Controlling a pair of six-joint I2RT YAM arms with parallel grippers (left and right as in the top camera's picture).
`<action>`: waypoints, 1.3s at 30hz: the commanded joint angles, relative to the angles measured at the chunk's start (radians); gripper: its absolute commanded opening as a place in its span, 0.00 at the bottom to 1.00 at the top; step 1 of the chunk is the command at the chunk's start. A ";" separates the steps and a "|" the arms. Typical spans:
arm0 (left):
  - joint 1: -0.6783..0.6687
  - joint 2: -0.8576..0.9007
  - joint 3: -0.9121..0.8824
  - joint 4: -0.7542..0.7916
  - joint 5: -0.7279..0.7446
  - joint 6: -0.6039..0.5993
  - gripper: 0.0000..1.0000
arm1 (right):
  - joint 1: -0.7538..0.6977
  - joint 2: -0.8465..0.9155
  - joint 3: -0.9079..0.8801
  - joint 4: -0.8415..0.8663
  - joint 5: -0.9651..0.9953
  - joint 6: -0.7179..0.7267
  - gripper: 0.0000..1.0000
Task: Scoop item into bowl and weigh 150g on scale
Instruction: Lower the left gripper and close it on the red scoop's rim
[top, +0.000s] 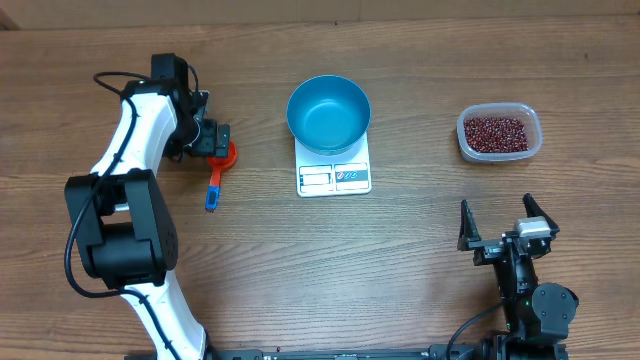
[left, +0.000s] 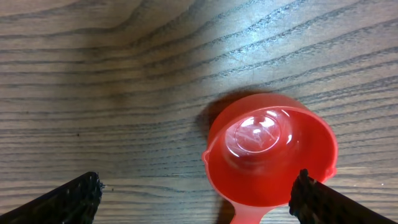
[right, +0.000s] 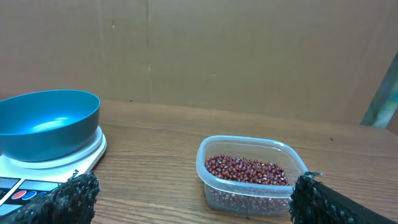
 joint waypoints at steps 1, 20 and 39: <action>0.002 0.023 -0.006 0.009 -0.014 0.023 0.99 | 0.004 -0.010 -0.010 0.005 0.001 -0.001 1.00; 0.002 0.070 -0.006 0.016 -0.013 0.022 1.00 | 0.004 -0.010 -0.010 0.005 0.001 -0.001 1.00; 0.002 0.070 -0.006 0.031 -0.014 0.023 1.00 | 0.004 -0.010 -0.010 0.005 0.001 -0.001 1.00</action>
